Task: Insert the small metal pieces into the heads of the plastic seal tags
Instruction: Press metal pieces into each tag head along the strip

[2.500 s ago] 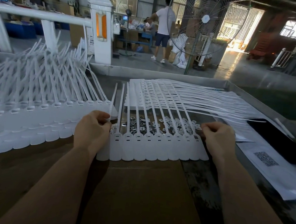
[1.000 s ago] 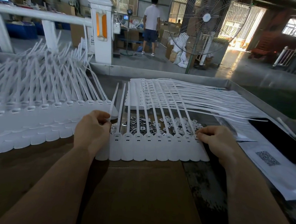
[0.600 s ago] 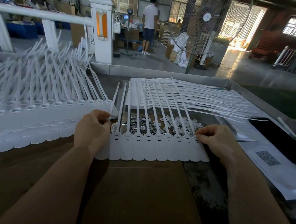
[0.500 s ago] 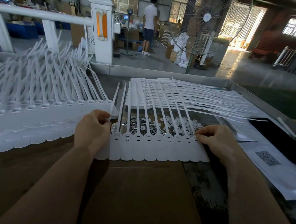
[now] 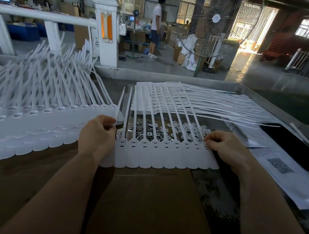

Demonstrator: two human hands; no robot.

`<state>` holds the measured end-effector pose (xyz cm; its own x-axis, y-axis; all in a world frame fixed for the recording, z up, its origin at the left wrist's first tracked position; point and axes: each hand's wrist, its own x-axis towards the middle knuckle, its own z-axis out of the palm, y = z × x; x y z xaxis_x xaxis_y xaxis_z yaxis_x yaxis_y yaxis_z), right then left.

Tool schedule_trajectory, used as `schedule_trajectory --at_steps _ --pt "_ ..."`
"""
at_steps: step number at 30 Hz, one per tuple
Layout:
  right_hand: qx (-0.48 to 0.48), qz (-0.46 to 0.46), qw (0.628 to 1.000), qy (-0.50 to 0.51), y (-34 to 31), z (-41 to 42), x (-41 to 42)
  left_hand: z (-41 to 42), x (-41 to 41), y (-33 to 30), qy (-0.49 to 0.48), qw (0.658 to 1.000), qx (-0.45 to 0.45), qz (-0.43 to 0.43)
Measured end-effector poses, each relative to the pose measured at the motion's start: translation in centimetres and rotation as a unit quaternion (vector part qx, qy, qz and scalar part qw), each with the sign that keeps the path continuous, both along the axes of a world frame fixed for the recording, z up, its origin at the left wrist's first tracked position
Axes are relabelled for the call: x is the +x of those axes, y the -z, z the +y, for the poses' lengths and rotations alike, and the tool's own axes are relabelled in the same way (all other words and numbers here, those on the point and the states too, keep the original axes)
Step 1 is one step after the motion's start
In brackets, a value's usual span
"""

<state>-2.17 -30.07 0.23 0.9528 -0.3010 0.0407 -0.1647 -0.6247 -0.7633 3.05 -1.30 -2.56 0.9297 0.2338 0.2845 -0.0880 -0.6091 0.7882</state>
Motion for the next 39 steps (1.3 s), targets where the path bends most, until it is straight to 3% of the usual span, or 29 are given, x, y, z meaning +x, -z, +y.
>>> schedule_trajectory --at_steps 7,33,39 --pt "-0.043 -0.002 0.999 -0.026 0.18 -0.23 0.02 -0.14 0.03 0.13 -0.002 1.000 0.004 -0.004" --pt "0.013 -0.025 0.999 0.043 0.49 0.06 0.18 -0.03 0.07 0.40 -0.005 1.000 0.005 -0.005" --pt "0.070 -0.054 0.993 0.082 0.41 -0.11 0.57 -0.09 0.29 0.30 -0.004 1.000 0.011 -0.008"
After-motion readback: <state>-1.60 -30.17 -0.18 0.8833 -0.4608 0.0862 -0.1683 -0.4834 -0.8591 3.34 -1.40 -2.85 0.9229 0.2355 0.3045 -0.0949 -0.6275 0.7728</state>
